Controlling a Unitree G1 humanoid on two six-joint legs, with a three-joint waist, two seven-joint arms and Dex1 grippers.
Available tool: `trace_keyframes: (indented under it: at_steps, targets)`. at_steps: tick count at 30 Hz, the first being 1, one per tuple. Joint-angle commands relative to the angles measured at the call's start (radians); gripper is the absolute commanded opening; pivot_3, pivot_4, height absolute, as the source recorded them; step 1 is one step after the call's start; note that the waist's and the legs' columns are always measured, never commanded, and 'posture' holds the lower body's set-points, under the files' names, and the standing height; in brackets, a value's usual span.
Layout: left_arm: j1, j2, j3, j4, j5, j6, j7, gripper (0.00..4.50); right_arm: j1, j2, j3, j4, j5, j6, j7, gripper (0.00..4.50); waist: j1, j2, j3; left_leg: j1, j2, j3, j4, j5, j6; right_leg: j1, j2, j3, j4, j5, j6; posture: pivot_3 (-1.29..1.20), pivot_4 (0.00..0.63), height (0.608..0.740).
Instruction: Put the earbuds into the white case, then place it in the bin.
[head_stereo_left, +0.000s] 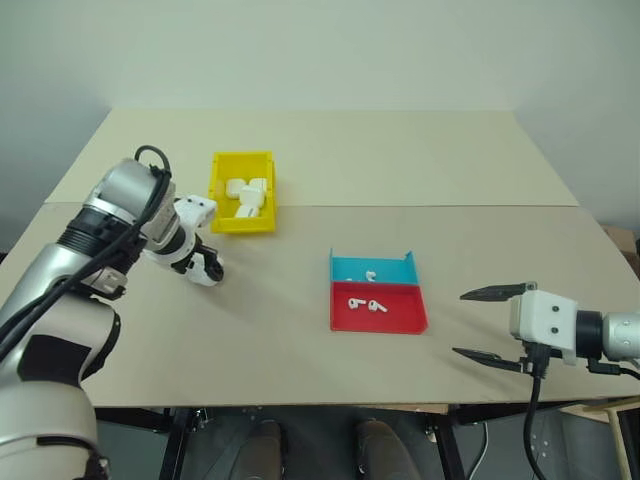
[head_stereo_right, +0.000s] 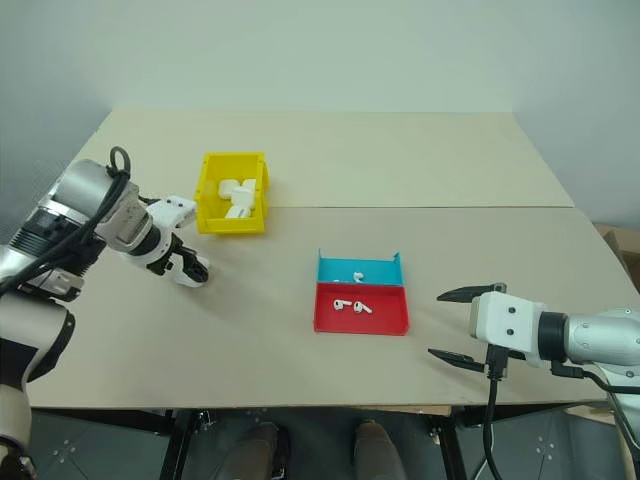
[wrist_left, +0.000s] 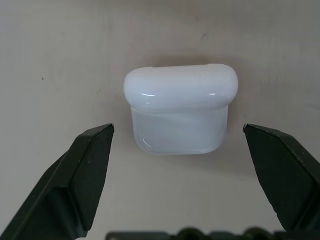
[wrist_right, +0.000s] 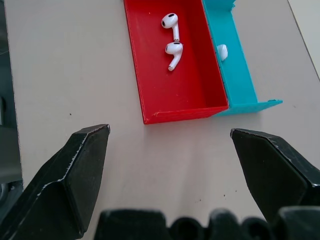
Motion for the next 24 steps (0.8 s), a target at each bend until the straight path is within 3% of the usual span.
trace_keyframes:
  at_steps: [1, 24]
  targets:
    - [-0.031, -0.005, 0.0, 0.044, 0.04, -0.014, -0.074, 4.5, 0.002, -0.01, -0.037, -0.03, -0.011, -0.003, -0.013, 4.49, 0.0, 0.0, 0.0, 0.0, 0.0, 0.0, 0.0, 0.0, 0.0, 0.0, 0.0, 0.0, 0.0, 0.0, 0.0, 0.0, 0.15, 0.74]
    - [0.001, -0.059, 0.014, 0.188, 0.189, -0.083, -0.198, 4.5, 0.003, -0.004, -0.02, -0.024, -0.063, 0.008, -0.038, 4.49, 0.0, 0.0, 0.0, -0.001, 0.0, -0.001, 0.001, 0.0, 0.0, 0.0, 0.0, -0.001, 0.0, 0.0, 0.0, 0.0, 0.15, 0.74]
